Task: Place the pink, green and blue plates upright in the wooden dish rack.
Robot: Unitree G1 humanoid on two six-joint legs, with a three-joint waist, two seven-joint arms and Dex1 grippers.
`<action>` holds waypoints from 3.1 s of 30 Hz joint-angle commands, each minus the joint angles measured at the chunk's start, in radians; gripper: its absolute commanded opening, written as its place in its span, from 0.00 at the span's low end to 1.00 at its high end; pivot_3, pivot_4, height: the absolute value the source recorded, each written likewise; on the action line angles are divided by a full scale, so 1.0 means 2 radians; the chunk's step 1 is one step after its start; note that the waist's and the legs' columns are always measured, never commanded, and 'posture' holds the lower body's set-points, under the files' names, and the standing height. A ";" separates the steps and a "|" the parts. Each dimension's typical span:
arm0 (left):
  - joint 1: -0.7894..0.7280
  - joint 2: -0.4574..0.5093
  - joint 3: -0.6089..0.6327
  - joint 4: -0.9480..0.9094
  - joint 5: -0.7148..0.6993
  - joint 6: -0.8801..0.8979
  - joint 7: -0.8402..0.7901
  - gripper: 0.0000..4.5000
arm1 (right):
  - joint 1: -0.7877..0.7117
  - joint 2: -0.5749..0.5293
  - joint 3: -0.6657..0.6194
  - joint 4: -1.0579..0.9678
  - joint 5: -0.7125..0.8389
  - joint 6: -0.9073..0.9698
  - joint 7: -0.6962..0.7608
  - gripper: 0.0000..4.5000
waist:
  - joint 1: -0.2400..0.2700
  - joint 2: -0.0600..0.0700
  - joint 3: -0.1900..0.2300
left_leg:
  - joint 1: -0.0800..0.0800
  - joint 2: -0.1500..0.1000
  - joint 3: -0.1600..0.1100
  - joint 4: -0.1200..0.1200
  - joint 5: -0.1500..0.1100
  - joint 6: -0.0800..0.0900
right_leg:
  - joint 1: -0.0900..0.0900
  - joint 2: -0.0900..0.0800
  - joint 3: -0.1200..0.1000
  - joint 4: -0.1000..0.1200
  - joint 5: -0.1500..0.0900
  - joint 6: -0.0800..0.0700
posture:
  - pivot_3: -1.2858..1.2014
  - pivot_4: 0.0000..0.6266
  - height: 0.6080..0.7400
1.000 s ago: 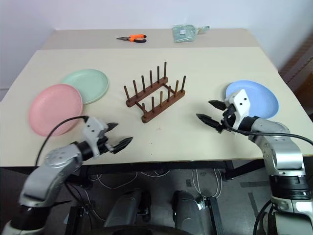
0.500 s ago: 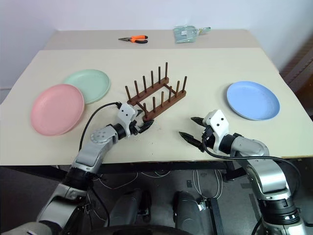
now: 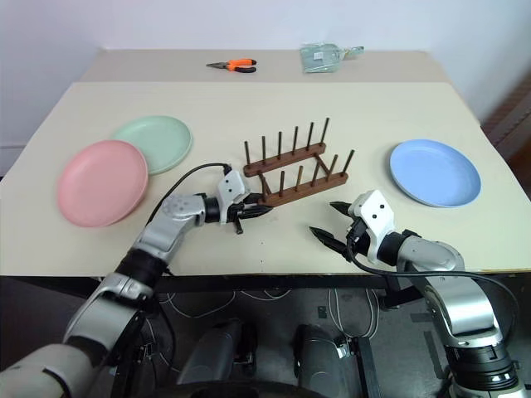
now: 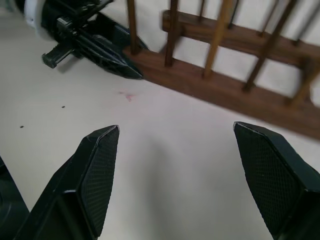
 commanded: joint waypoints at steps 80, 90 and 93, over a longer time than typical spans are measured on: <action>0.121 -0.076 0.681 -0.476 -0.169 0.631 0.585 0.36 | -0.258 0.053 0.128 0.018 -0.004 -0.020 0.108 1.00 | -0.014 -0.004 -0.001 | 0.002 -0.001 -0.001 -0.001 0.000 -0.003 | 0.002 0.000 0.000 0.000 0.000 0.001 | 0.52 0.24 1.00; 0.167 -0.068 0.564 -0.560 -0.220 0.462 0.480 0.01 | -0.268 0.037 0.126 0.005 -0.006 -0.014 0.112 1.00 | -0.015 -0.005 -0.001 | 0.002 -0.001 -0.001 -0.001 0.000 -0.004 | 0.002 0.000 0.000 0.000 0.000 0.001 | 0.52 0.24 1.00; 0.166 -0.036 0.477 -0.582 -0.201 0.447 0.462 0.01 | -0.278 0.032 0.165 0.020 -0.088 -0.099 0.109 1.00 | -0.014 -0.005 -0.001 | 0.002 -0.001 -0.001 -0.001 0.000 -0.004 | 0.002 -0.001 0.000 0.000 0.000 0.001 | 0.52 0.24 1.00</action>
